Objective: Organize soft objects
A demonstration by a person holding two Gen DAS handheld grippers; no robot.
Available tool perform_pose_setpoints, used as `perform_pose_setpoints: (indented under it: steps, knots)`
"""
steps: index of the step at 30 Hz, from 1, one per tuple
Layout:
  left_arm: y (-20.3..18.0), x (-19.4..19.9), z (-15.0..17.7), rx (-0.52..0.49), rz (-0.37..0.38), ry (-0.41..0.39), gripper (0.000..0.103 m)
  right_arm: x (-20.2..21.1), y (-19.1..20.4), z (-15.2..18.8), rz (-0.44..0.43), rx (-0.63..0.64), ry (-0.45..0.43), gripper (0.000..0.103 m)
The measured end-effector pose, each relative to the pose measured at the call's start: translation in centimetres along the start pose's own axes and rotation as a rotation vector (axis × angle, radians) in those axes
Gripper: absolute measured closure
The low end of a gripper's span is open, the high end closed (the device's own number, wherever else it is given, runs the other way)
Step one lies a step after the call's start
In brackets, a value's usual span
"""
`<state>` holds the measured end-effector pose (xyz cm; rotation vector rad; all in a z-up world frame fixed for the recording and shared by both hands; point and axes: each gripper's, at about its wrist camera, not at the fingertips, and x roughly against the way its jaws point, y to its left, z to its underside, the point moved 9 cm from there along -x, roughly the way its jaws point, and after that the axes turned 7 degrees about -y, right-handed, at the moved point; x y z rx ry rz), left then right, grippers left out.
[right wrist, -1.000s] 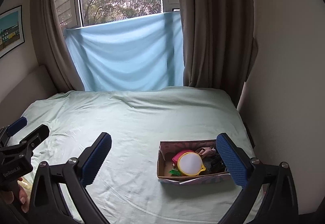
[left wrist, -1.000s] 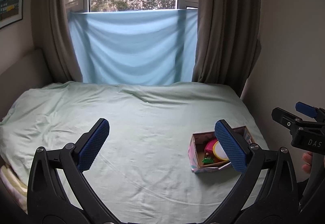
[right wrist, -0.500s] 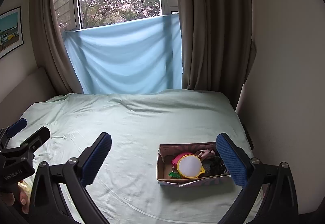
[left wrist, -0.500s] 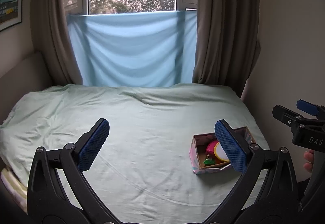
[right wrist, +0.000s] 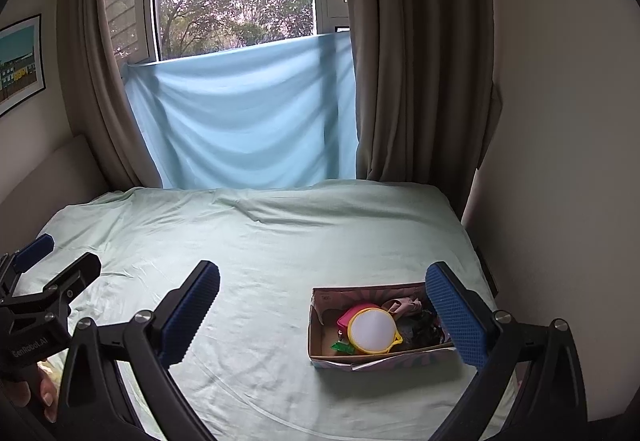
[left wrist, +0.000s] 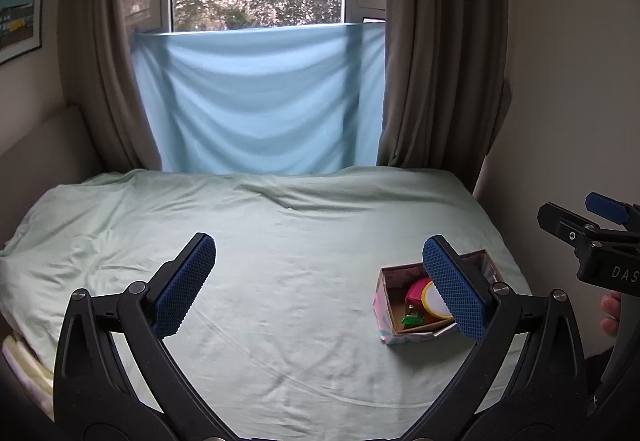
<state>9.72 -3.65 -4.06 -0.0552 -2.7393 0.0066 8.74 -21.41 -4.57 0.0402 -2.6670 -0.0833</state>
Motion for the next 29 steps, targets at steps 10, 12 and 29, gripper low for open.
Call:
perform_pose_setpoints:
  steps: [10, 12, 29]
  knots:
    - [0.3, -0.2, 0.0, 0.003, -0.01, 0.001, 0.0, 0.0, 0.1, -0.1, 0.001, 0.001, -0.001, 0.0]
    - [0.3, -0.3, 0.0, 0.005, -0.01, 0.002, 0.0, -0.2, 0.1, -0.1, -0.001, 0.003, 0.0, 0.0]
    - [0.4, -1.7, -0.4, 0.006, -0.015, -0.008, 0.0, -1.9, 0.1, -0.8, 0.004, -0.005, 0.011, 0.0]
